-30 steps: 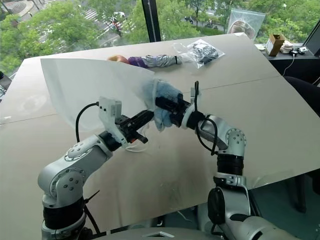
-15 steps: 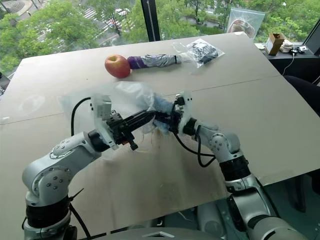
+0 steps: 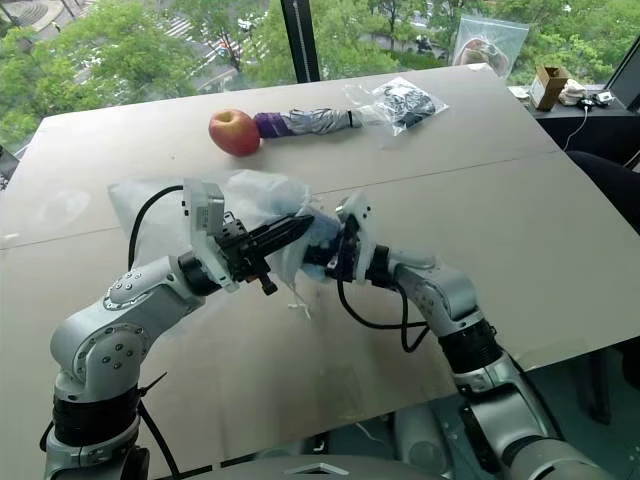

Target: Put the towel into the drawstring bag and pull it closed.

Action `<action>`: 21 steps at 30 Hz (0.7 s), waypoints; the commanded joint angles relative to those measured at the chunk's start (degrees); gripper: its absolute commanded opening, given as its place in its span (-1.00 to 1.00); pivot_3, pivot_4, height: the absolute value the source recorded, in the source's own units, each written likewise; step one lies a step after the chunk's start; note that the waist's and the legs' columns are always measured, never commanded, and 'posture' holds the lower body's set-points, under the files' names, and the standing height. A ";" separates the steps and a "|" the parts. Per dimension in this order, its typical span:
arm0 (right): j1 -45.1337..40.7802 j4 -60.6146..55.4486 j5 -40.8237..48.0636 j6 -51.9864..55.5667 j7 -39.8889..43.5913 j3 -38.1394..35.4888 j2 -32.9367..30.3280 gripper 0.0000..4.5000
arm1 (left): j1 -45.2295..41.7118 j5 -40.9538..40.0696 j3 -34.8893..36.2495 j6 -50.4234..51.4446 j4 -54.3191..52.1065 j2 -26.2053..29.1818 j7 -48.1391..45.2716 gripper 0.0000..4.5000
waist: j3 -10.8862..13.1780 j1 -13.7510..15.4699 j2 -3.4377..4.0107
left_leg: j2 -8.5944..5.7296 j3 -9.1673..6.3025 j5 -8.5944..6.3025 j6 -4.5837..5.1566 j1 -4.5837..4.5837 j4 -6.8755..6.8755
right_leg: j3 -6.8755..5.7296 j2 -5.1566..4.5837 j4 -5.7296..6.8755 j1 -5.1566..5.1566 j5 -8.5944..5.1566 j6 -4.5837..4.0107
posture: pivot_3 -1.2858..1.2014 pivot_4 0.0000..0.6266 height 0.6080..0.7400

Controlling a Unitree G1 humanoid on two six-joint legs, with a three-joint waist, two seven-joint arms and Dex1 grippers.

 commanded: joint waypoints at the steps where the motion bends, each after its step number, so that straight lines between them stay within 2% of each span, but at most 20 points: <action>1: -2.34 0.37 9.13 8.08 -8.28 -8.94 4.92 -0.98 | 0.49 -3.70 -0.63 0.72 -2.62 1.04 -1.94 -1.00 | 0.00 0.09 0.00 | 0.00 0.00 0.00 0.00 -0.01 0.01 | 0.01 -0.01 0.00 0.00 0.00 0.00 | 0.03 -0.52 1.00; 4: -5.47 4.33 18.52 16.44 -19.91 -17.84 10.63 -0.98 | 0.60 -6.24 -0.40 1.43 -2.74 1.70 -2.67 -1.00 | 0.00 0.11 0.00 | -0.02 -0.02 0.00 0.00 -0.01 0.01 | 0.02 -0.03 0.00 0.00 0.00 0.00 | 0.03 -0.52 1.00; 6: -7.67 6.21 27.75 21.58 -26.54 -23.46 13.67 -0.98 | 0.99 -7.15 -0.41 1.57 -2.87 2.16 -3.10 -1.00 | 0.00 0.08 0.00 | -0.03 -0.06 0.00 0.00 -0.01 0.01 | 0.03 -0.03 0.02 0.00 0.01 -0.01 | 0.03 -0.52 1.00; 11: -8.84 8.19 43.77 25.72 -42.46 -29.91 18.53 -0.98 | 1.14 -6.85 -1.19 1.00 -2.53 2.76 -3.38 -1.00 | 0.01 0.11 0.03 | -0.05 -0.03 0.00 0.01 -0.07 -0.01 | -0.05 -0.05 -0.03 0.00 0.00 -0.01 | 0.03 -0.52 1.00; 15: -8.86 9.24 58.28 21.63 -57.73 -31.21 21.46 -0.98 | 0.80 -4.97 -2.16 0.21 -1.77 3.72 -4.21 -1.00 | 0.02 -0.23 0.03 | -0.05 0.04 0.00 0.01 -0.07 -0.01 | 0.00 -0.05 -0.04 -0.01 0.00 0.00 | 0.03 -0.52 1.00; 18: -10.17 9.94 66.14 13.47 -68.72 -32.21 22.40 -0.98 | 0.79 -2.75 -3.03 -1.00 -0.92 4.41 -4.86 -1.00 | 0.02 -0.33 0.03 | -0.04 0.04 0.00 0.02 -0.04 -0.02 | 0.00 -0.02 0.00 -0.01 0.00 0.01 | 0.03 -0.52 1.00; 21: -10.81 9.06 69.38 9.49 -73.05 -30.58 20.56 -0.98 | 0.25 0.40 -3.90 -3.10 0.33 4.54 -5.30 -1.00 | 0.02 -0.32 0.04 | -0.03 0.05 0.00 0.02 -0.03 -0.02 | 0.01 0.00 0.01 -0.01 -0.01 0.01 | 0.03 -0.52 1.00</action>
